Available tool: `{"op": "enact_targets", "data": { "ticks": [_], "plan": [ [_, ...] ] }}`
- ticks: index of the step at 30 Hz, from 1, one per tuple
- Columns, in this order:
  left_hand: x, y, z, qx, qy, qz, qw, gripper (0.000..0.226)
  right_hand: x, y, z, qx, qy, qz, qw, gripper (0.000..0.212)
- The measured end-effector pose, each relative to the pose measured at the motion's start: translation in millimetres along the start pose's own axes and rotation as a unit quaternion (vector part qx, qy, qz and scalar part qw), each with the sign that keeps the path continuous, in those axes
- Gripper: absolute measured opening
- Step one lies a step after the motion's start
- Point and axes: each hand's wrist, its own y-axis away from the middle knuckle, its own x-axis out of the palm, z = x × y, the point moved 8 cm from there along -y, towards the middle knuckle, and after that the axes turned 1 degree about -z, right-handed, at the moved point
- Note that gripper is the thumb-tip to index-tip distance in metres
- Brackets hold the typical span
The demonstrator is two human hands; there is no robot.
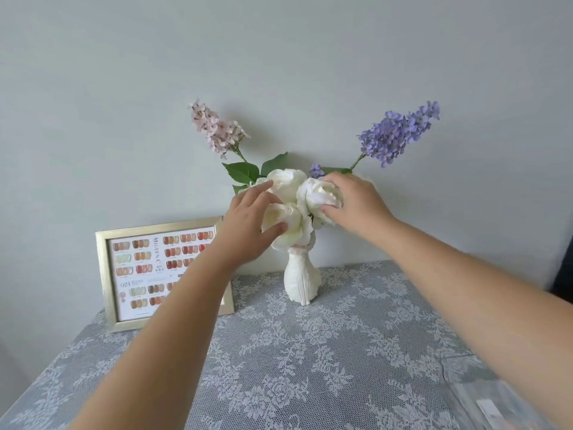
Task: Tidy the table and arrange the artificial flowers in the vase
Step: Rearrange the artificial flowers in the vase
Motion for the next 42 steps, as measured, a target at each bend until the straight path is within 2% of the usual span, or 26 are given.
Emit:
{"op": "enact_targets", "data": {
  "ticks": [4,8,11,13,18,23,28,35,42],
  "plan": [
    [2,-3,4,-0.011,0.021,0.022,0.999,0.035,-8,-18,4,0.037,-0.01,0.025,0.999,0.048],
    [2,-2,10,-0.026,0.043,0.021,0.999,0.034,-10,-28,22,0.002,0.024,0.056,0.998,0.046],
    [1,-2,14,-0.038,0.046,0.023,0.998,0.046,-18,-33,34,-0.015,0.054,0.084,0.995,0.043],
    [0,-2,15,-0.042,0.055,0.027,0.997,0.055,-23,-35,38,-0.024,0.081,0.101,0.991,0.03],
    [-1,-2,15,-0.044,0.061,0.024,0.997,0.059,-36,-37,46,-0.04,0.107,0.131,0.985,0.023],
    [0,-1,16,-0.045,0.069,0.016,0.996,0.058,-61,-36,63,-0.049,0.096,0.106,0.989,0.03],
    [-1,-1,18,-0.05,0.07,0.01,0.996,0.055,-101,-35,77,-0.074,0.082,0.026,0.994,0.032],
    [-3,-1,19,-0.061,0.074,0.003,0.995,0.045,-107,-27,78,-0.058,0.081,0.044,0.994,0.034],
    [-3,1,22,-0.066,0.08,0.008,0.995,0.034,-129,-31,79,-0.073,0.086,0.003,0.994,0.037]
  ]
}}
